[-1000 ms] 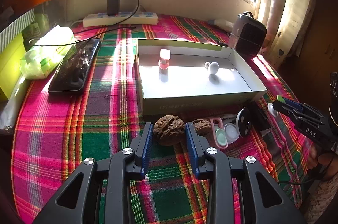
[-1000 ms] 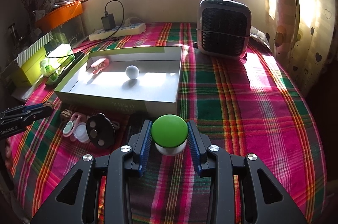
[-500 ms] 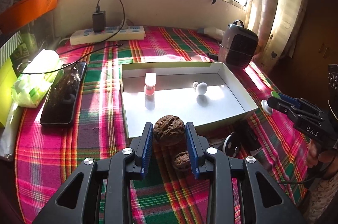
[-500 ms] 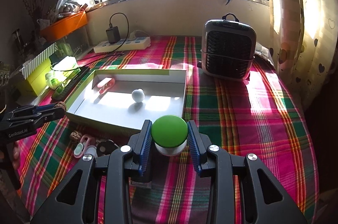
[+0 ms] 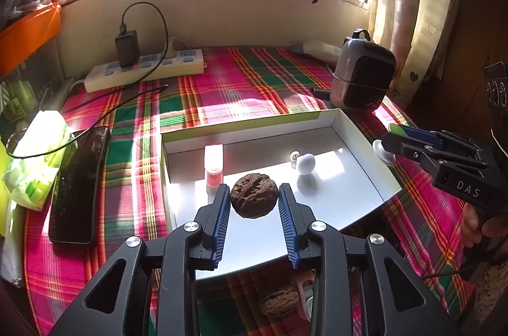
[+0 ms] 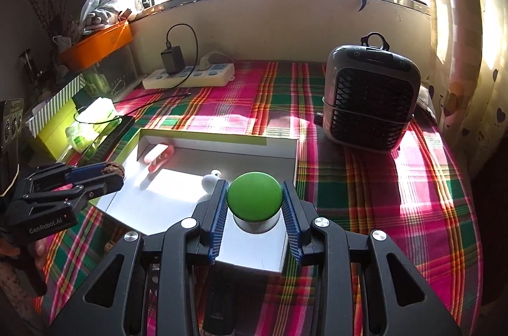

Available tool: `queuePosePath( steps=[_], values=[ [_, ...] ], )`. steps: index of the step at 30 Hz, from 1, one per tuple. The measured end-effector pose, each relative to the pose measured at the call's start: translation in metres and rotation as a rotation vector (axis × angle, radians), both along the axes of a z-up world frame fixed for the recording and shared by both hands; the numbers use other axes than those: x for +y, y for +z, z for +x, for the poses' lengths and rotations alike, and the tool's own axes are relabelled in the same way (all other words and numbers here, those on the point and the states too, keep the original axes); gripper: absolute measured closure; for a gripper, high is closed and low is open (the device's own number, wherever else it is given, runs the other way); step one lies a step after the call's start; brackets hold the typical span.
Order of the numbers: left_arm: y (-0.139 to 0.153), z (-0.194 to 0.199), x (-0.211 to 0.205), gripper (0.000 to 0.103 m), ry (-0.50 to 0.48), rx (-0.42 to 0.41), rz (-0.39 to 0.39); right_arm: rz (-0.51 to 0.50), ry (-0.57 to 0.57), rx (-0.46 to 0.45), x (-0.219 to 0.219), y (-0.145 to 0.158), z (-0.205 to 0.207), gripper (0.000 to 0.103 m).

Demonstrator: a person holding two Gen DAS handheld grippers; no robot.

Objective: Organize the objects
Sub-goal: 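Carry the walnut into the white box while the right gripper carries the green-topped cup there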

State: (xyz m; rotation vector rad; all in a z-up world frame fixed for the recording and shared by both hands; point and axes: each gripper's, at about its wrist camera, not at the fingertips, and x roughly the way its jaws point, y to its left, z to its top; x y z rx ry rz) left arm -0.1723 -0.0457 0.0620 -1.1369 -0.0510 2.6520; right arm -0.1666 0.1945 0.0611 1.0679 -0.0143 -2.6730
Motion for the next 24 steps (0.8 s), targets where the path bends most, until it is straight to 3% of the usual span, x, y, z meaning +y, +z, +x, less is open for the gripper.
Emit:
queuePosePath(
  steps=[24],
  values=[
    [-0.028, -0.079, 0.033, 0.074, -0.048, -0.086, -0.053, 0.025, 0.033, -0.099, -0.016, -0.03, -0.077, 0.068]
  ],
)
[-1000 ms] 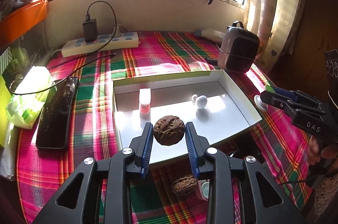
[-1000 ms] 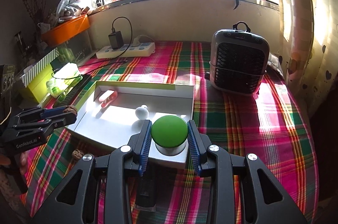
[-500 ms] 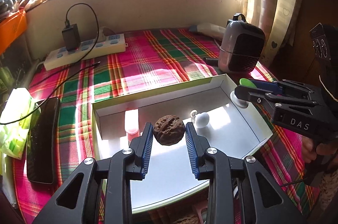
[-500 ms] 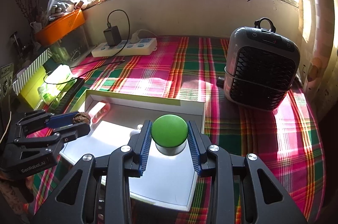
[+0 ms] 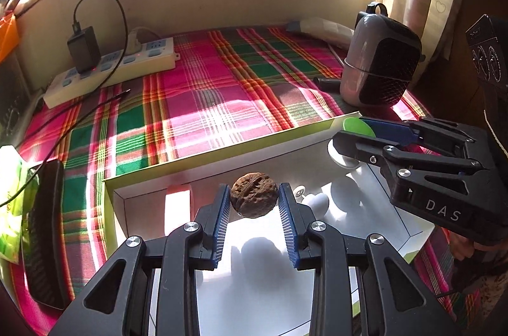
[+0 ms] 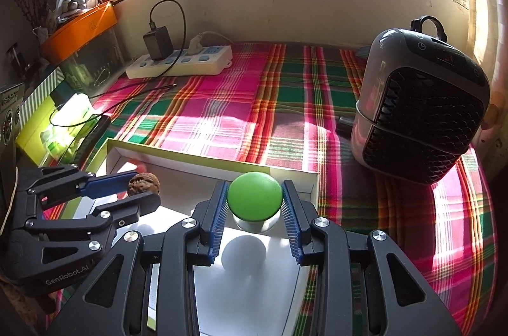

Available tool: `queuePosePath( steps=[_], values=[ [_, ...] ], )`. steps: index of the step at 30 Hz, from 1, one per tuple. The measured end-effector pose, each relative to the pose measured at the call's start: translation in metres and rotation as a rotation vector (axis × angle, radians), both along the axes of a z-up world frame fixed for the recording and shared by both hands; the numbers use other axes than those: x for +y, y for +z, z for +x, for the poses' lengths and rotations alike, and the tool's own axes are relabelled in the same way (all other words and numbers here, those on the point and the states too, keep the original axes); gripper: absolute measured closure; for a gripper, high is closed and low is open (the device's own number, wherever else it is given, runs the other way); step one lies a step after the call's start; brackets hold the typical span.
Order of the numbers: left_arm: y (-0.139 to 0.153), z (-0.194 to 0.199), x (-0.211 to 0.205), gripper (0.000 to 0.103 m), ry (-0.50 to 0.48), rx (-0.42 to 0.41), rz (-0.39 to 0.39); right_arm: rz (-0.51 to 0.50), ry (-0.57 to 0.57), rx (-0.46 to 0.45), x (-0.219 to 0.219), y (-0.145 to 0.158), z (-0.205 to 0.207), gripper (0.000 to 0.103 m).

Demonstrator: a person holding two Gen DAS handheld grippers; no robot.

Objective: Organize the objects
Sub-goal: 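Carry the walnut into the white box while the right gripper carries the green-topped cup there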

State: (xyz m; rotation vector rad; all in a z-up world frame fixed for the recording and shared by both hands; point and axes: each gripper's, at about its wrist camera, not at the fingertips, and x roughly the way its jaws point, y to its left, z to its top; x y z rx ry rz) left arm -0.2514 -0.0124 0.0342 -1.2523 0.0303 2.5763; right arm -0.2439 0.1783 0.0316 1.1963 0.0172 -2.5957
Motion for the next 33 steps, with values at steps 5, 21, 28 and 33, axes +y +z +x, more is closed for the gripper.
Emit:
queuePosePath(
  steps=[5, 21, 28, 33],
  values=[
    [-0.005, -0.01, 0.002, 0.074, 0.006, -0.012, -0.007, 0.002, 0.007, -0.013, -0.001, -0.005, -0.005, 0.068],
    [-0.015, -0.019, 0.0, 0.074, 0.018, -0.044, -0.024, 0.011, 0.01, -0.039, -0.004, -0.014, -0.013, 0.068],
    [-0.016, -0.02, 0.0, 0.074, 0.017, -0.05, -0.027, 0.01, 0.008, -0.046, -0.003, -0.015, -0.013, 0.068],
    [-0.016, -0.021, 0.0, 0.074, 0.018, -0.053, -0.022, 0.011, 0.008, -0.045, -0.004, -0.016, -0.013, 0.068]
  ],
)
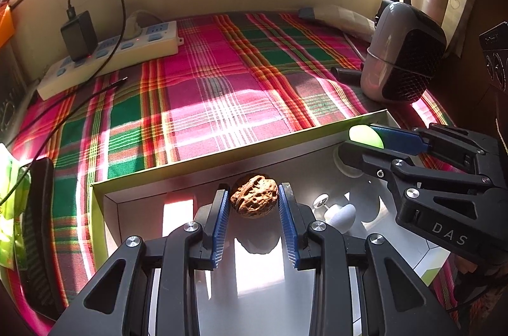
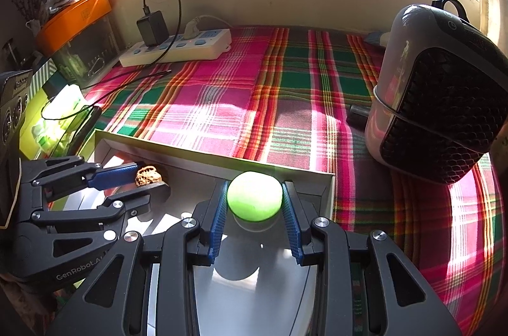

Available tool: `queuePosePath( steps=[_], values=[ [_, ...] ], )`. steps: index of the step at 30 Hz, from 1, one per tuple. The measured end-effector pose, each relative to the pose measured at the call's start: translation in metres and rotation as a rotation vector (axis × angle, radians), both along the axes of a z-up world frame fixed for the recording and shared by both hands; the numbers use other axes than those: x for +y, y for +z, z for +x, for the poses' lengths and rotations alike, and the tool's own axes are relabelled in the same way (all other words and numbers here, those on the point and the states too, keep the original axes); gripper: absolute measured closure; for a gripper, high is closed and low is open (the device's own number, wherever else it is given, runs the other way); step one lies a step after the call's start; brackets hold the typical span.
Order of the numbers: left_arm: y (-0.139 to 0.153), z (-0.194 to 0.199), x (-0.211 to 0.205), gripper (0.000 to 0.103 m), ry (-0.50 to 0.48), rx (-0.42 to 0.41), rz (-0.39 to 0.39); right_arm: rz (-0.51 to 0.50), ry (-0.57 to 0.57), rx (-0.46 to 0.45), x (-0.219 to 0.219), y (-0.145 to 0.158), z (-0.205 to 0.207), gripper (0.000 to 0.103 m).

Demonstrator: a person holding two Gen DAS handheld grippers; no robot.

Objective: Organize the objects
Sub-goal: 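Carry the walnut into the white box while the right gripper carries the green-topped cup there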

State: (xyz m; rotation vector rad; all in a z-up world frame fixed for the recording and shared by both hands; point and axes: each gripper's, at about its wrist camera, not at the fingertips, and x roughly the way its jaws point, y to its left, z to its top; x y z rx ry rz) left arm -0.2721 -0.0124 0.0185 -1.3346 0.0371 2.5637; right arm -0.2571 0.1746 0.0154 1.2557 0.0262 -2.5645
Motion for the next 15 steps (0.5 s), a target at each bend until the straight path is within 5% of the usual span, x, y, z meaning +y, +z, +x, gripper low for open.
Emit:
queuePosePath(
  steps=[15],
  values=[
    [0.0, 0.0019, -0.0005, 0.074, -0.004, 0.004, 0.017, -0.011, -0.003, -0.017, -0.0016, -0.0017, 0.0015, 0.068]
  ],
)
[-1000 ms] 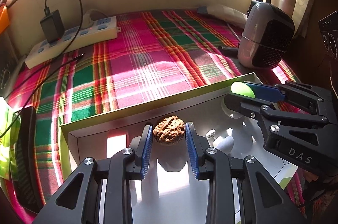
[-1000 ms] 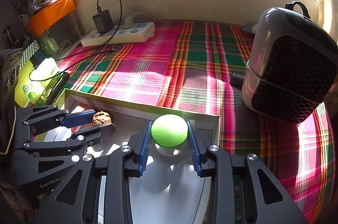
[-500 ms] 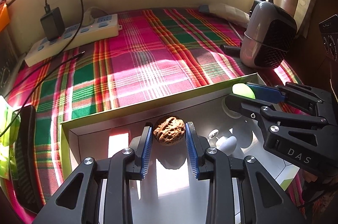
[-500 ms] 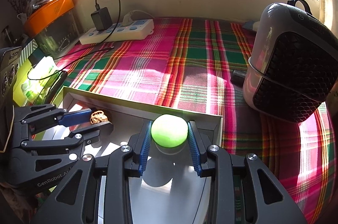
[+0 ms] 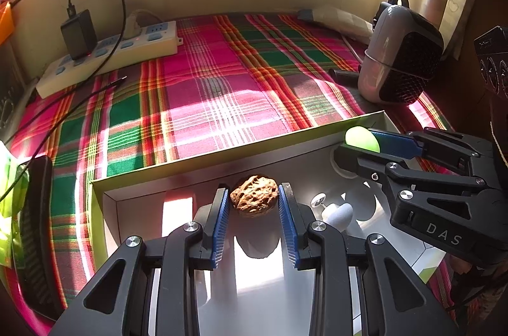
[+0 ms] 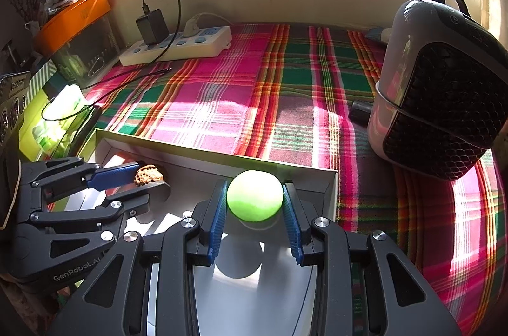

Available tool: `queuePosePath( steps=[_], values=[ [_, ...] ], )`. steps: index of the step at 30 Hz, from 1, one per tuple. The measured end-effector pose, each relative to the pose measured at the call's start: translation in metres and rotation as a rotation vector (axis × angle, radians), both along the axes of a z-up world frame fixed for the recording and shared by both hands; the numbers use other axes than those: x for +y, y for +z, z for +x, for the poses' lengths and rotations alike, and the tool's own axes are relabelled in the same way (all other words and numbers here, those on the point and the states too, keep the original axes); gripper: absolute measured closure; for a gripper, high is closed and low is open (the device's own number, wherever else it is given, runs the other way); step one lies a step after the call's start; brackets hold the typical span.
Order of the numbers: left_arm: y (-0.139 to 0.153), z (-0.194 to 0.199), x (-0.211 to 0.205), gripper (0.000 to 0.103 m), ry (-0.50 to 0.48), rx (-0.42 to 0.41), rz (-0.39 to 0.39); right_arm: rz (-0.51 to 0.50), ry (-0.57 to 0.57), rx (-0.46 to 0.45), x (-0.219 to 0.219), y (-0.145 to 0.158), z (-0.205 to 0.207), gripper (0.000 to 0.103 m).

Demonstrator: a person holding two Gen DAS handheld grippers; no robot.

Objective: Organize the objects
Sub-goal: 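Carry the walnut into the white box while the right gripper carries the green-topped cup there, then lower and open the right gripper in the box while the left gripper releases the walnut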

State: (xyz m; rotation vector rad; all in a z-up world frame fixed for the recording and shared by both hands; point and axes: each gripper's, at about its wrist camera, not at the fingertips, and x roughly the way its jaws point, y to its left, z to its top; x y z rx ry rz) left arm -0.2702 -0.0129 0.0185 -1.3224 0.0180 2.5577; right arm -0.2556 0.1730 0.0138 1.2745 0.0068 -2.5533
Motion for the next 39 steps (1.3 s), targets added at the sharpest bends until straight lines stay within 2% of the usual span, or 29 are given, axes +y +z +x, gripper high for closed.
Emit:
queuePosePath(
  steps=[4, 8, 39],
  values=[
    [0.001, 0.001, 0.0, 0.073, -0.002, 0.005, -0.001, -0.009, -0.007, 0.002, 0.001, 0.001, 0.0, 0.067],
    [0.002, 0.002, -0.001, 0.073, -0.003, 0.009, 0.005, -0.012, -0.004, 0.007, 0.0, 0.002, 0.002, 0.059],
    [0.026, 0.043, -0.009, 0.07, 0.025, 0.061, 0.028, -0.019, -0.029, 0.054, -0.002, 0.023, 0.04, 0.056]
  ],
)
